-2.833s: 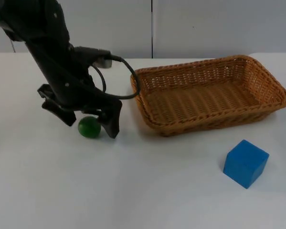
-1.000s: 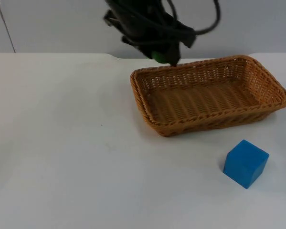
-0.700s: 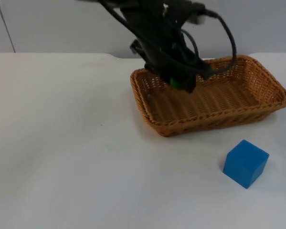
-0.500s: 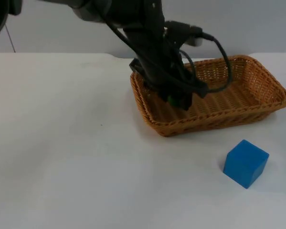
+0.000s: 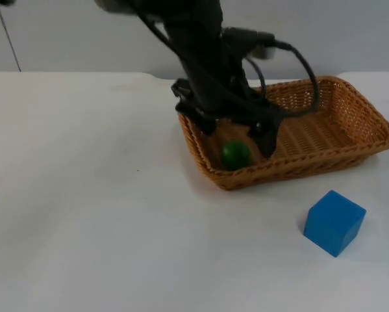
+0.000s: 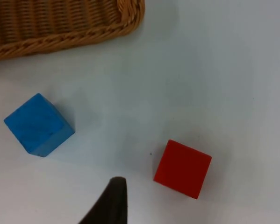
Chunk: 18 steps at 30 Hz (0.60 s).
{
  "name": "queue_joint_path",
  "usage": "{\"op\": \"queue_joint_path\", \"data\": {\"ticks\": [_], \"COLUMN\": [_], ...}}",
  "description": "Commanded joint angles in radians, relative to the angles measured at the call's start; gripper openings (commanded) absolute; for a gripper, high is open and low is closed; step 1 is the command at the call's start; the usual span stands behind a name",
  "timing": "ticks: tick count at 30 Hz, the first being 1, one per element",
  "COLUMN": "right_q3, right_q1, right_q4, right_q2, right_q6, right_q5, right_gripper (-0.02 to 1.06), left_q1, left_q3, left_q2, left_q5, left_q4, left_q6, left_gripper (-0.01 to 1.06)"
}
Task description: Place all geometric objects except the red cube into the basket.
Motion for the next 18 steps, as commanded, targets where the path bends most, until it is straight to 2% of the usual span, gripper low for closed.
{"op": "queue_joint_path", "data": {"ticks": [1,4,13,16,18], "right_q3": [-0.004,-0.004,-0.004,-0.004,-0.004], "right_q1": [-0.006,-0.006,-0.006,-0.006,-0.006], "right_q4": [0.0,0.0,0.0,0.0,0.0], "right_q2": [-0.001,-0.001,-0.001,-0.001,-0.001], "right_q6": [0.001,0.001,0.001,0.001,0.001], "right_q5": [-0.016,-0.016,-0.017,-0.017,-0.017], "right_gripper": [1.05,1.05,1.05,1.05,1.05], "left_q1": [-0.008,-0.006,0.0,0.0,0.0], "left_q3": [-0.007,-0.007,0.008,0.048,0.119], "left_q2": [-0.062,-0.139,-0.341,-0.388,-0.439], "left_q5": [0.064,0.121,0.216,0.21,0.176], "left_q4": [-0.014,0.017,0.101,0.108,0.141], "left_q6": [-0.016,-0.036,-0.113,-0.126,-0.15], "left_gripper": [1.05,1.05,1.05,1.05,1.05]}}
